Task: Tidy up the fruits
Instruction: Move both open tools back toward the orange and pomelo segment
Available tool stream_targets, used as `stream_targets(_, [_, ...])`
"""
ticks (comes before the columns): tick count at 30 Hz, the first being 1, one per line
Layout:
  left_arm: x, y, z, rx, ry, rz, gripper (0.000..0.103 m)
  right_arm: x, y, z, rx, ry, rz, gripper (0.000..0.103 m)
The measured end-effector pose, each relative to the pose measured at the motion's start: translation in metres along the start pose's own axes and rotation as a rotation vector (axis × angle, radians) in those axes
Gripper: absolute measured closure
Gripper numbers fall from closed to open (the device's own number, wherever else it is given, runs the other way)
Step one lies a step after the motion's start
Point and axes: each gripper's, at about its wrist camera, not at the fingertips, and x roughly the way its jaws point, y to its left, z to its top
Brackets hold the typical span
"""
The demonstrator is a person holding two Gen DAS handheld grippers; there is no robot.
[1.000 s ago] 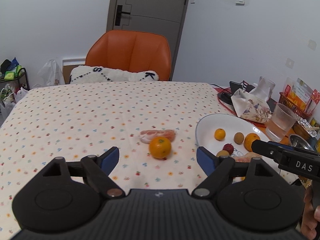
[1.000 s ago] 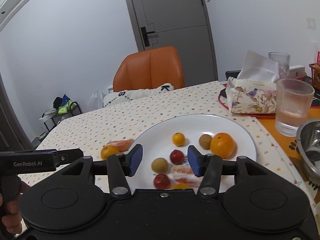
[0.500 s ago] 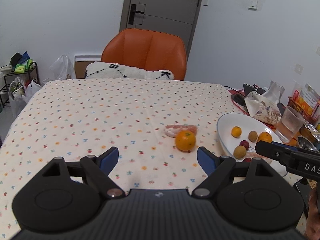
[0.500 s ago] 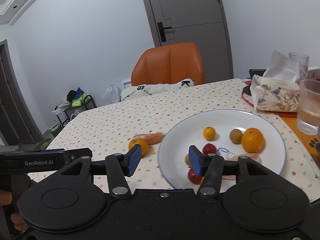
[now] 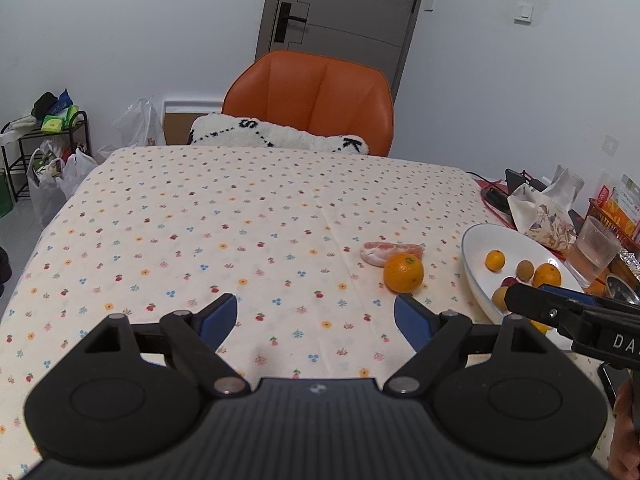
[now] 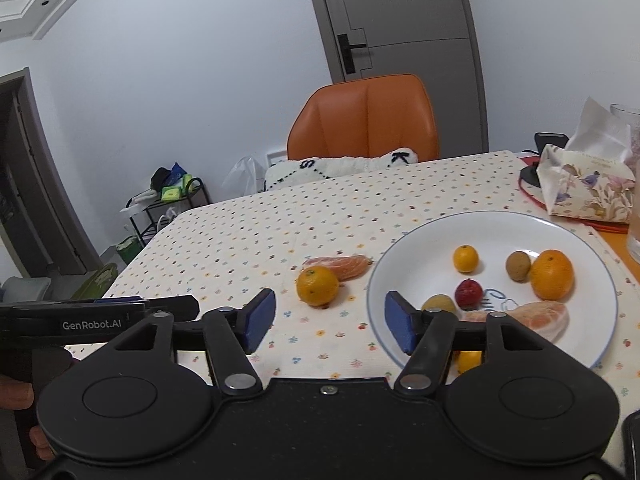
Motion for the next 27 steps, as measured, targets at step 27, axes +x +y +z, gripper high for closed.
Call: stream_targets(27, [0.049, -0.03, 0.016, 0.005, 0.016, -0.072, 0.015, 0.025, -0.026, 0.023, 0.034, 0.022, -0.009, 0.0])
